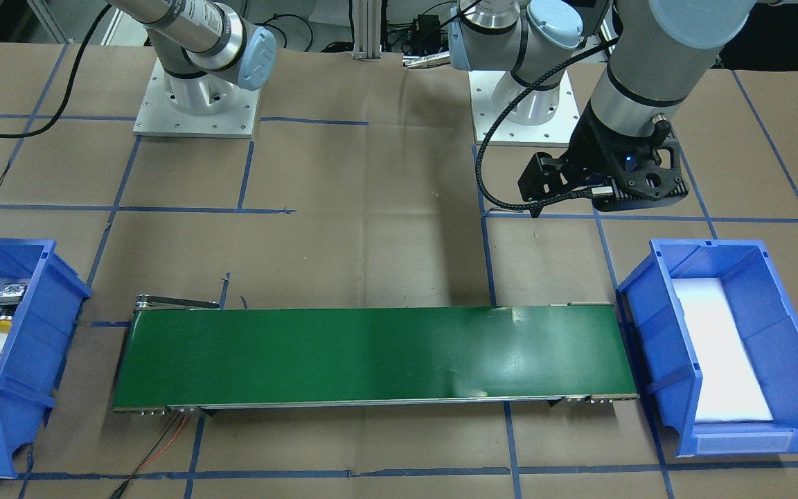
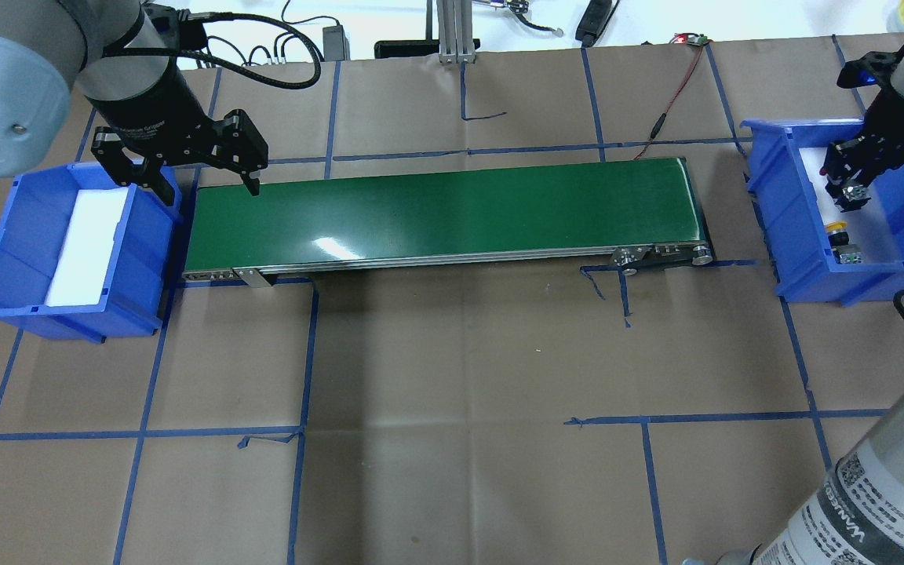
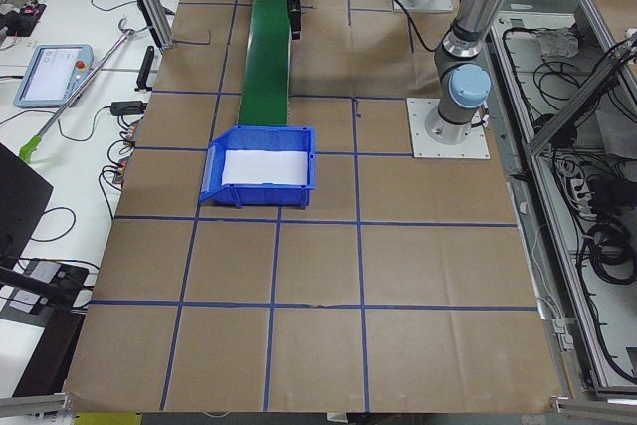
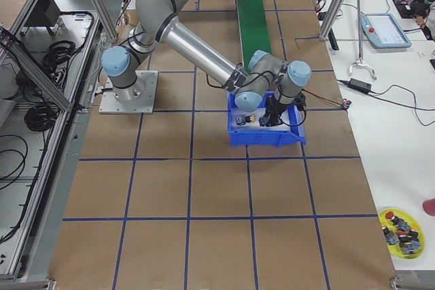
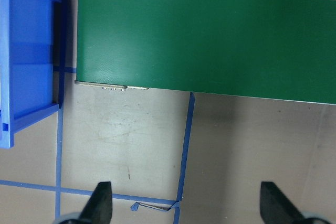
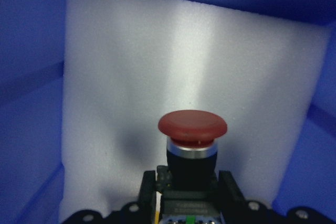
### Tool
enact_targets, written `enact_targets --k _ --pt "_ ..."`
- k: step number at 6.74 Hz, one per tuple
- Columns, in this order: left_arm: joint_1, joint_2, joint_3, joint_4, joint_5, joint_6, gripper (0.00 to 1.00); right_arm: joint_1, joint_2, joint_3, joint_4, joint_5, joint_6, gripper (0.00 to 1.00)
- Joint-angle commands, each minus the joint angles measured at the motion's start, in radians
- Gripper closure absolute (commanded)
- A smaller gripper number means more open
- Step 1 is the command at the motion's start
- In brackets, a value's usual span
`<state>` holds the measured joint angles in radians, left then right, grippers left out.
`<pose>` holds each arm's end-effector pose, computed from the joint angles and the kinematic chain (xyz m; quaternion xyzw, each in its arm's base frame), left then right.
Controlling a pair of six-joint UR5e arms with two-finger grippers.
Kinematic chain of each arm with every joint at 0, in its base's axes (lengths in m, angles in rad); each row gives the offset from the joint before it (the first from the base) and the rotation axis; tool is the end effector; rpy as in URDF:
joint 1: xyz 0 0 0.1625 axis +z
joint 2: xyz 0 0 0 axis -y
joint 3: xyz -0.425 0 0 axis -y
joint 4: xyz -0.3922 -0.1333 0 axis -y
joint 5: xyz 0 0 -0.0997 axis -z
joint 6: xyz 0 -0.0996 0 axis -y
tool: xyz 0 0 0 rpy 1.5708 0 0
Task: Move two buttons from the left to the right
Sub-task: 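Carry the red button to the blue bin and lower it beside the yellow one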
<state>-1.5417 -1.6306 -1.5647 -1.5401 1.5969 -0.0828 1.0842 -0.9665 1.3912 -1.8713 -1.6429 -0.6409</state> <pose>-0.1157 -0.5180 0.4639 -0.0558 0.9983 0.0111 0.0134 -0.2091 -0.6649 0.2397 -0.0791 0.9943 0.0716 0.0027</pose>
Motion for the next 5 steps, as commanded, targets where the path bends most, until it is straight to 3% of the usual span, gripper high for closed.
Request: enact_targets --k 1,2,3,4,5 --pt "0.000 0.000 0.000 0.000 -0.002 0.000 0.00 0.005 0.005 0.014 -0.019 -0.002 0.007 0.91" --pt "0.000 0.000 0.000 0.000 0.000 0.000 0.00 0.006 0.009 0.014 -0.019 0.012 0.007 0.70" --pt "0.000 0.000 0.000 0.000 -0.002 0.000 0.00 0.009 0.012 0.011 -0.019 0.014 0.007 0.17" --pt "0.000 0.000 0.000 0.000 -0.002 0.000 0.00 0.010 0.011 0.011 -0.020 0.034 0.007 0.01" --pt "0.000 0.000 0.000 0.000 0.000 0.000 0.00 0.008 0.009 0.006 -0.019 0.040 0.007 0.01"
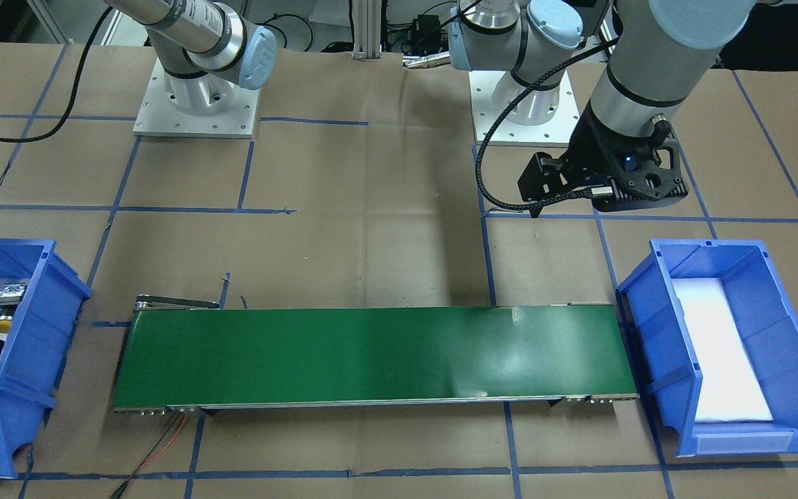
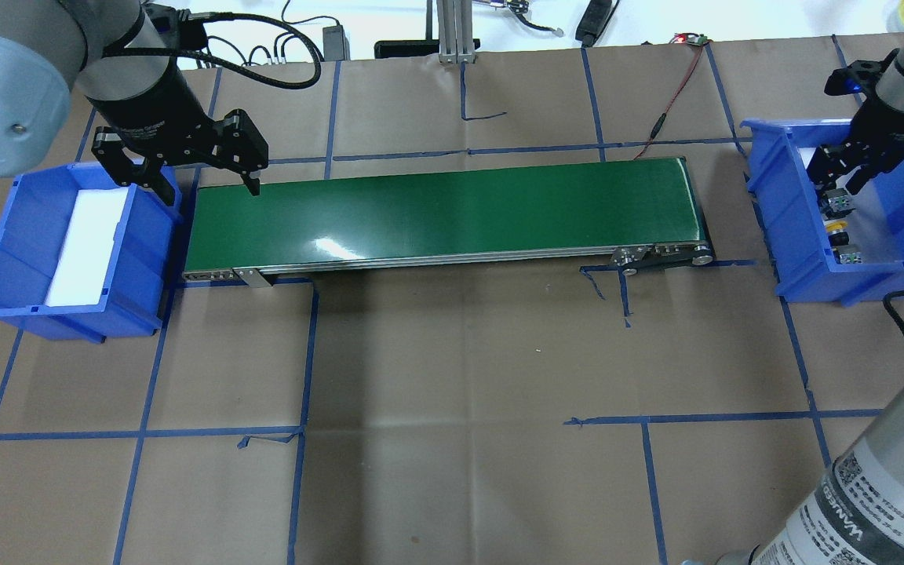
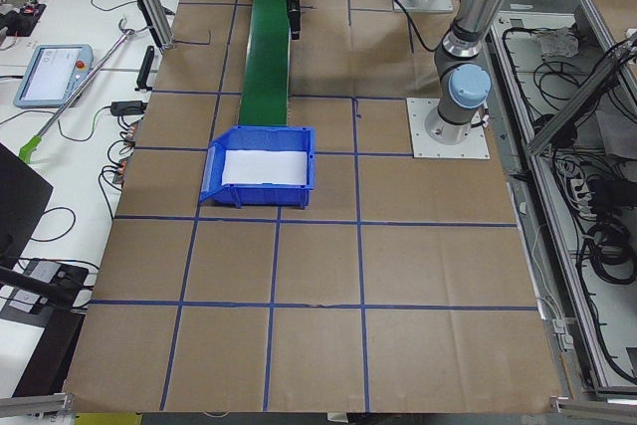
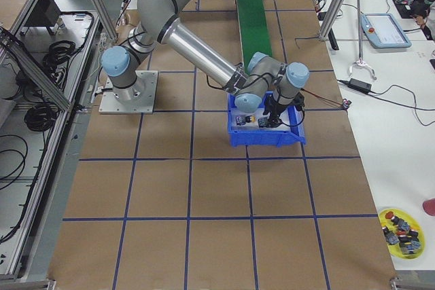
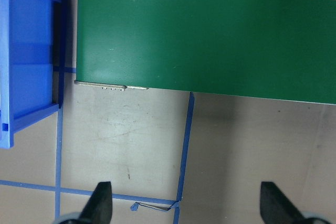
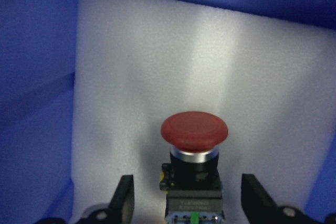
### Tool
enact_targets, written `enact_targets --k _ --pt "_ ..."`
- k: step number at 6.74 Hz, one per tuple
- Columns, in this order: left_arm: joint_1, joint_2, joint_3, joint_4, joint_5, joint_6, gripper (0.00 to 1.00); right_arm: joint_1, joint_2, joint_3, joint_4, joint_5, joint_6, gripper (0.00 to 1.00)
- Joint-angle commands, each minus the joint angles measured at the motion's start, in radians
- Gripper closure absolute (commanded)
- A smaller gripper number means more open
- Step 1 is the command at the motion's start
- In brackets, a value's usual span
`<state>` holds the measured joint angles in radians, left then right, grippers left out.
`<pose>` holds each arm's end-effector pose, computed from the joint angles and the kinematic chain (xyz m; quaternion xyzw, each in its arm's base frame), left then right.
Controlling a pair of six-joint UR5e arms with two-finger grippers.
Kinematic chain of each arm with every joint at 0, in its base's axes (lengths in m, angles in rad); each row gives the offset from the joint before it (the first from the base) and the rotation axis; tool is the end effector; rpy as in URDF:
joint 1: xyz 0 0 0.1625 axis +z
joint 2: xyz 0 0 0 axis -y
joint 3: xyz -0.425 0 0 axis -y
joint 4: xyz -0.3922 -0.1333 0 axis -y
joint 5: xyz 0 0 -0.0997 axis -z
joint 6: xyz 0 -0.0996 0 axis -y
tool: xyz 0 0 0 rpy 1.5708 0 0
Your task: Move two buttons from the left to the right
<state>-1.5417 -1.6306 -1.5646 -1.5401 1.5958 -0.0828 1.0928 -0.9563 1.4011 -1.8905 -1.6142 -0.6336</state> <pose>-0.1158 -0.5180 0.4639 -0.0558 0.9983 0.0111 0.0128 -0.2008 -0.6681 0.2298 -0.0789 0.9947 0.0645 0.0146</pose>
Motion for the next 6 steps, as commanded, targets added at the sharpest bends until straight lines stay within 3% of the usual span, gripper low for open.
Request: enact_targets --k 1,3,5,6 --pt "0.000 0.000 0.000 0.000 0.000 0.000 0.00 -0.001 -0.004 -0.008 0.002 0.010 0.000 0.01" --pt "0.000 0.000 0.000 0.000 0.001 0.000 0.00 -0.001 -0.033 -0.008 0.013 -0.006 0.000 0.01" --pt "0.002 0.000 -0.003 0.000 -0.003 0.005 0.00 0.012 -0.170 -0.034 0.036 0.005 0.096 0.00" --pt "0.002 0.002 -0.005 0.000 -0.004 0.005 0.00 0.054 -0.258 -0.037 0.112 0.026 0.217 0.01"
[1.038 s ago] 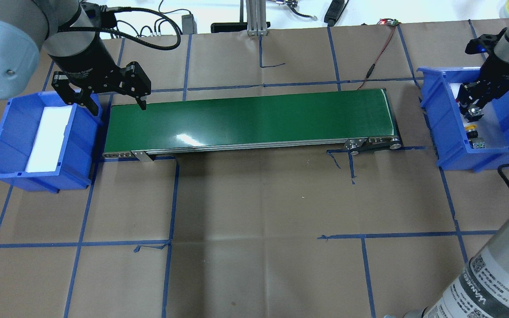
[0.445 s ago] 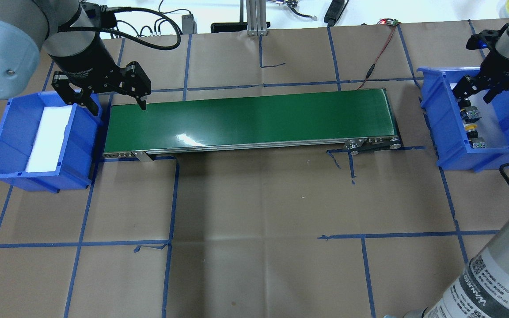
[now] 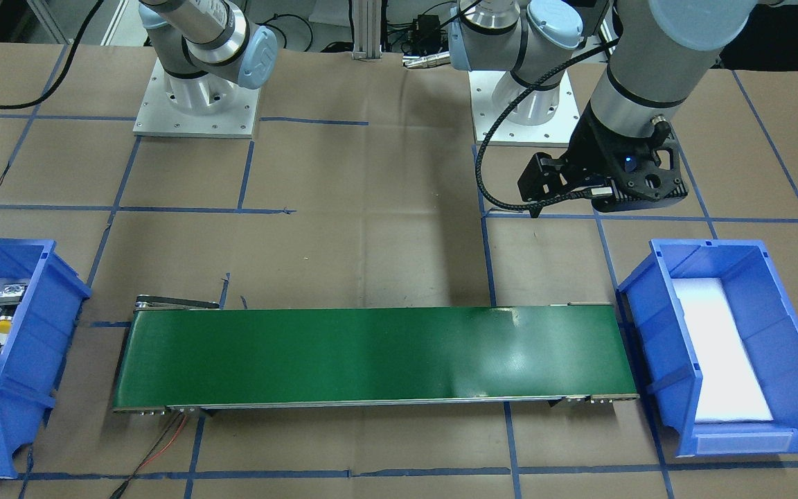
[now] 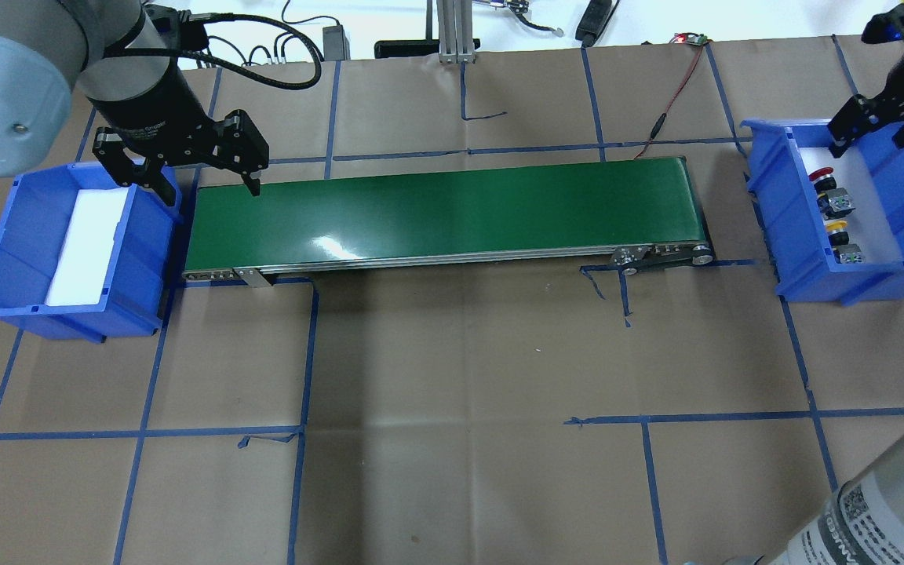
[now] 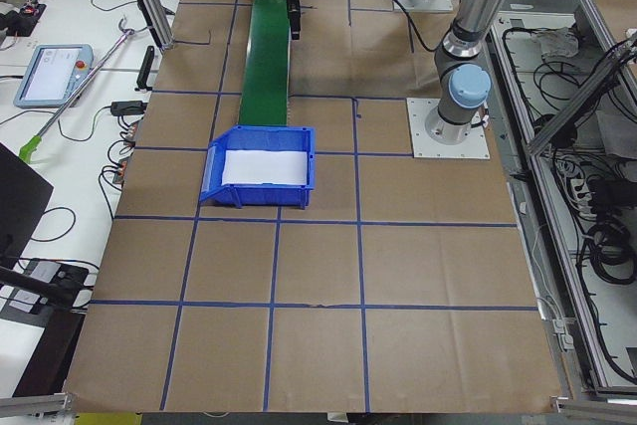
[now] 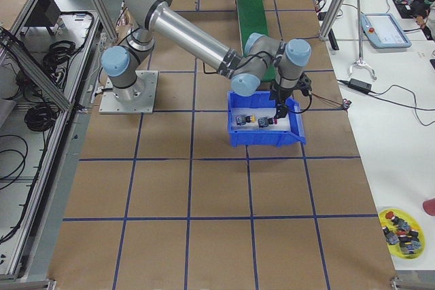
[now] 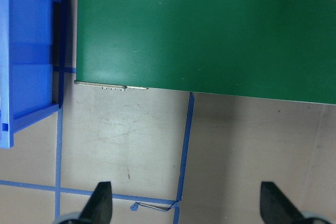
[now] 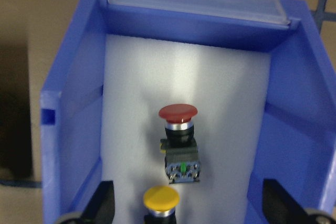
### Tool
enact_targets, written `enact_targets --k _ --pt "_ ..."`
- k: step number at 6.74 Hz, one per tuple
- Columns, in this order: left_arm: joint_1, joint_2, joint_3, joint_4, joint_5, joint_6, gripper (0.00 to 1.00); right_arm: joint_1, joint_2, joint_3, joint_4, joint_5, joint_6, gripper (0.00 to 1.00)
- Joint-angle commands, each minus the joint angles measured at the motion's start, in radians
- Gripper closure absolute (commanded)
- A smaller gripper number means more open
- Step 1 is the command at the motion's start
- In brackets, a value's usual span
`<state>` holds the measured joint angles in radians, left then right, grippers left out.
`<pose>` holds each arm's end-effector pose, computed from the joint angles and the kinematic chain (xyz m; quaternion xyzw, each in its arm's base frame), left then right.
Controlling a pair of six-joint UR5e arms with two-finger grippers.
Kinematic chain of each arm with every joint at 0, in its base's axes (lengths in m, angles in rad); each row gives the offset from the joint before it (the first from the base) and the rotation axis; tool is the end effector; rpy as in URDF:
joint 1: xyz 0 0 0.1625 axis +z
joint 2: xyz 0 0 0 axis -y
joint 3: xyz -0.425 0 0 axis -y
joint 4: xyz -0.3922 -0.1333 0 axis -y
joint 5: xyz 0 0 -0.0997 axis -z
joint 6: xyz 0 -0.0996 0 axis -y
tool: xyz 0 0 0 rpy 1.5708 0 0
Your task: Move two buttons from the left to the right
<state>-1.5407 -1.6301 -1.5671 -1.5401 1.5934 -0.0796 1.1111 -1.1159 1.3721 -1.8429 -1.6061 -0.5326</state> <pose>-0.1155 -0.5177 0.4629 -0.0547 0.9984 0.0122 0.0116 -0.1798 -0.6557 0.3470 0.0363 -0.9992 -0.0014 0.0193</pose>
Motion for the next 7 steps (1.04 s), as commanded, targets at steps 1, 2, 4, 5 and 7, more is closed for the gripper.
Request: enact_targets --k 1,2,4,5,7 --pt "0.001 0.007 -0.013 0.000 -0.047 0.001 0.00 0.097 -0.190 0.002 0.138 0.072 0.263 0.00" --pt "-0.001 0.007 -0.010 0.000 -0.047 0.000 0.00 0.192 -0.252 0.021 0.164 0.118 0.440 0.00" --pt "-0.001 0.009 -0.007 0.000 -0.039 0.000 0.00 0.396 -0.390 0.112 0.175 0.080 0.619 0.00" --pt "-0.001 0.010 -0.008 0.000 -0.038 0.001 0.00 0.459 -0.451 0.218 0.157 0.081 0.641 0.00" --pt "0.001 0.010 -0.007 0.000 -0.038 0.003 0.00 0.470 -0.487 0.304 0.149 0.086 0.654 0.00"
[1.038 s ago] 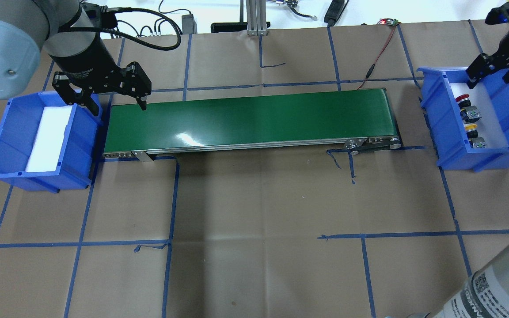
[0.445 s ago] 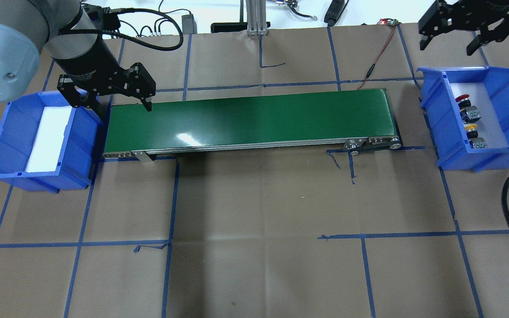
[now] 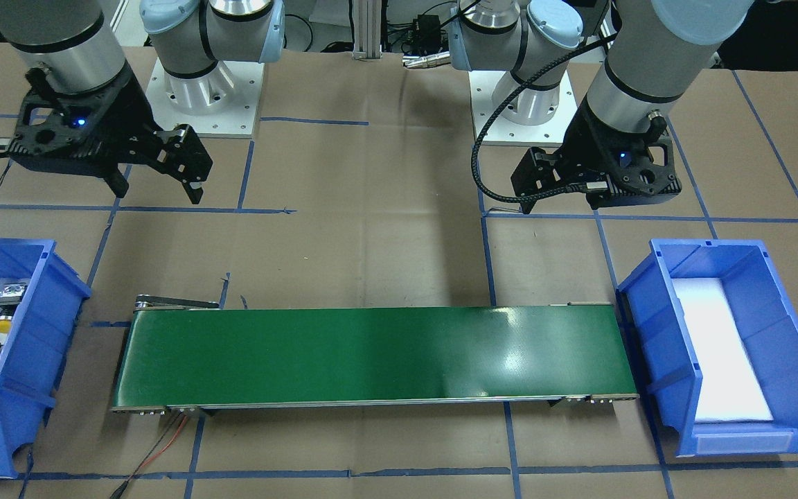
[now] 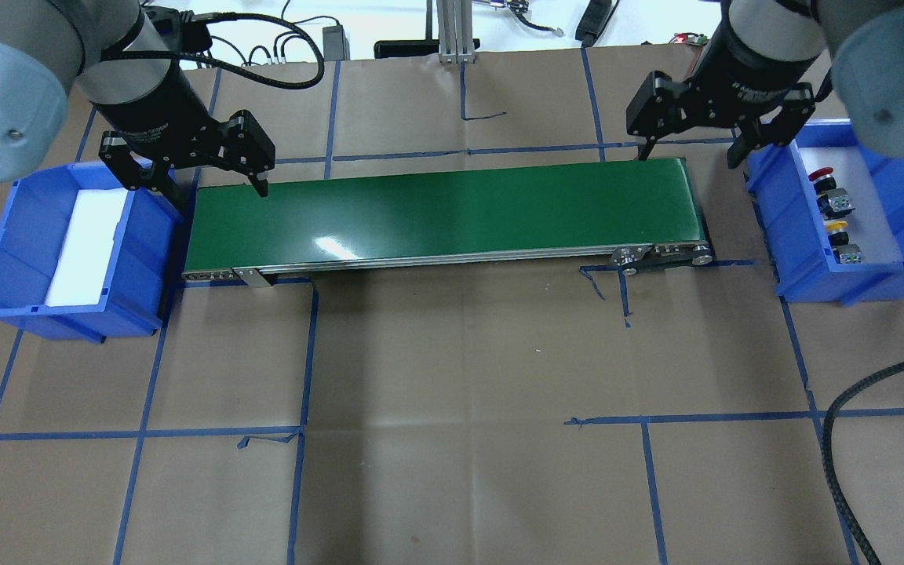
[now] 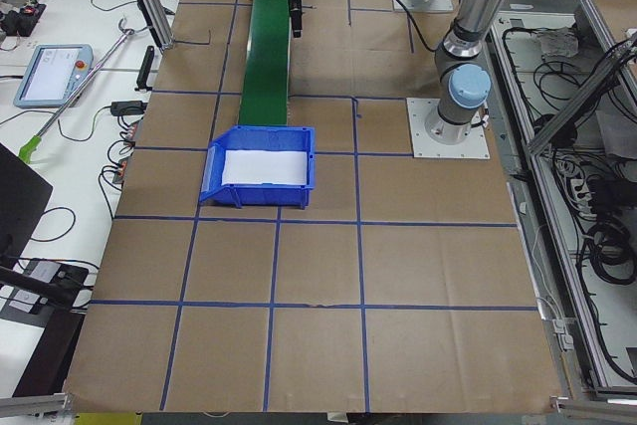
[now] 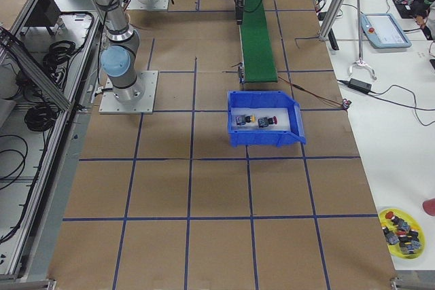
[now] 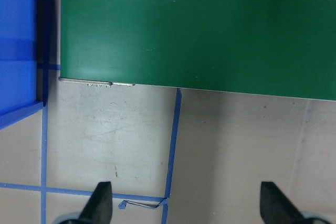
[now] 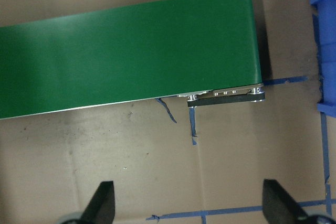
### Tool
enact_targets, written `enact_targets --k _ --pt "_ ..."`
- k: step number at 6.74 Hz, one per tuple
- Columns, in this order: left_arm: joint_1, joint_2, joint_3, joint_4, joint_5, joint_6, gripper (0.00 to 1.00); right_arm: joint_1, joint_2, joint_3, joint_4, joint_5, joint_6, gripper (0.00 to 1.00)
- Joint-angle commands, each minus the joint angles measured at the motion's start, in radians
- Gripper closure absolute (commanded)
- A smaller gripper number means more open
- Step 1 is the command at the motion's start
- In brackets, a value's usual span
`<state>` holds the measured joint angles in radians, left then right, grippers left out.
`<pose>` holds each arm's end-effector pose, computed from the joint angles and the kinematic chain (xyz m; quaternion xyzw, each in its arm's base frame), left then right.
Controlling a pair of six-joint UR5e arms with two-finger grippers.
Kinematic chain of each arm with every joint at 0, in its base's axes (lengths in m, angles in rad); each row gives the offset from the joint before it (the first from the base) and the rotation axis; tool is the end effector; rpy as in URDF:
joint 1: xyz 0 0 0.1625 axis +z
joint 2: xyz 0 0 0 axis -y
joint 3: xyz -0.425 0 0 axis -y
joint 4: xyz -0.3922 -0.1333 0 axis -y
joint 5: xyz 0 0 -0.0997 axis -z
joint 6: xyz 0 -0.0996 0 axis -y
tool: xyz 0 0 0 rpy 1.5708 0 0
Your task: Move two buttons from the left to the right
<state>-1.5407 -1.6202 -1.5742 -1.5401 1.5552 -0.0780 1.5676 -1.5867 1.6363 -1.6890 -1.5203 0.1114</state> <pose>-0.1194 -0.5139 0.4645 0.0541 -0.9984 -0.0112 0.0075 0.1368 -0.4917 0.4756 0.0564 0.9975 -0.0329 0.0270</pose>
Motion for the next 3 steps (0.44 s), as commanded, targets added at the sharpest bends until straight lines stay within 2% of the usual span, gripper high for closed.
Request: enact_targets --k 1,3 --pt "0.002 0.000 0.000 0.002 0.000 0.003 0.00 0.014 -0.015 0.043 -0.004 -0.001 0.010 0.00" --pt "0.002 0.002 0.000 0.015 0.000 0.036 0.00 0.014 -0.003 0.043 0.000 -0.004 0.008 0.00"
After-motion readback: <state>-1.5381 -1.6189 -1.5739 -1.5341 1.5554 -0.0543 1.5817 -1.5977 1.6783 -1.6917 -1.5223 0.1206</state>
